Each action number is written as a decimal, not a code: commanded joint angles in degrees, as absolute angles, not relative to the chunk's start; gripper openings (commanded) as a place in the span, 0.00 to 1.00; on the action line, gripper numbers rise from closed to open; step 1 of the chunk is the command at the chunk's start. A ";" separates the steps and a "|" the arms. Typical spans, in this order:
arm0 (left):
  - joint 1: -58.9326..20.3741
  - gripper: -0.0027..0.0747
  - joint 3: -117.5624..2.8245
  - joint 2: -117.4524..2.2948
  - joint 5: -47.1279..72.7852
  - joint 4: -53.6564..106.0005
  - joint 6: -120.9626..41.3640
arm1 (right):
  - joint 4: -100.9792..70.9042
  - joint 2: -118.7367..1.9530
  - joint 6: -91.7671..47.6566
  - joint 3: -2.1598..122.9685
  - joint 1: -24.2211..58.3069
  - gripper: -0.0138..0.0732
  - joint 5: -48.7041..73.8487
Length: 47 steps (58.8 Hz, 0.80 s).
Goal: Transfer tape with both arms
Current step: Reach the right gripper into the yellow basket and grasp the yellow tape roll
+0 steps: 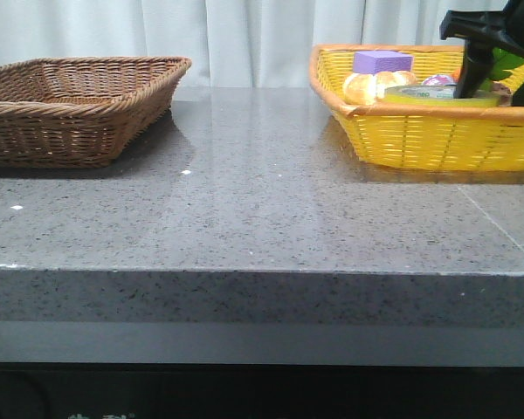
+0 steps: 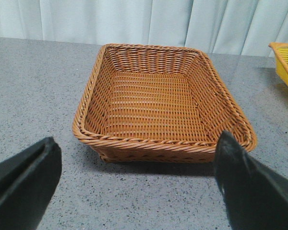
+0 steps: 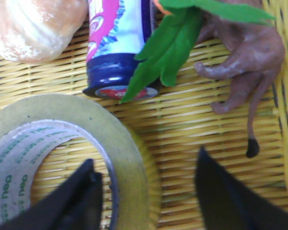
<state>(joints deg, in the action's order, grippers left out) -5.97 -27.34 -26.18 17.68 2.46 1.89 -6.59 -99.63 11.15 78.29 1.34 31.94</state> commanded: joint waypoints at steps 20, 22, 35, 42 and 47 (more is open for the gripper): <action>-5.91 0.86 -29.54 -26.79 12.97 2.85 2.51 | -6.48 -95.40 11.09 81.94 0.99 0.20 29.88; -5.91 0.86 -29.54 -26.79 12.97 2.85 2.51 | -6.48 -94.76 11.09 82.18 0.99 0.20 30.07; -5.91 0.86 -29.54 -26.79 12.97 2.85 2.51 | -6.48 -88.83 10.62 82.23 1.74 0.20 30.47; -5.91 0.86 -29.54 -26.79 12.97 2.85 2.51 | -6.48 -84.86 9.80 82.23 2.86 0.20 29.34; -5.91 0.86 -29.54 -26.79 12.97 2.85 2.51 | -6.48 -81.72 9.23 82.23 5.43 0.20 28.43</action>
<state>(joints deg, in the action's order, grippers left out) -5.97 -27.34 -26.18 17.68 2.46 1.89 -6.14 -87.12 10.26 79.58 3.38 34.36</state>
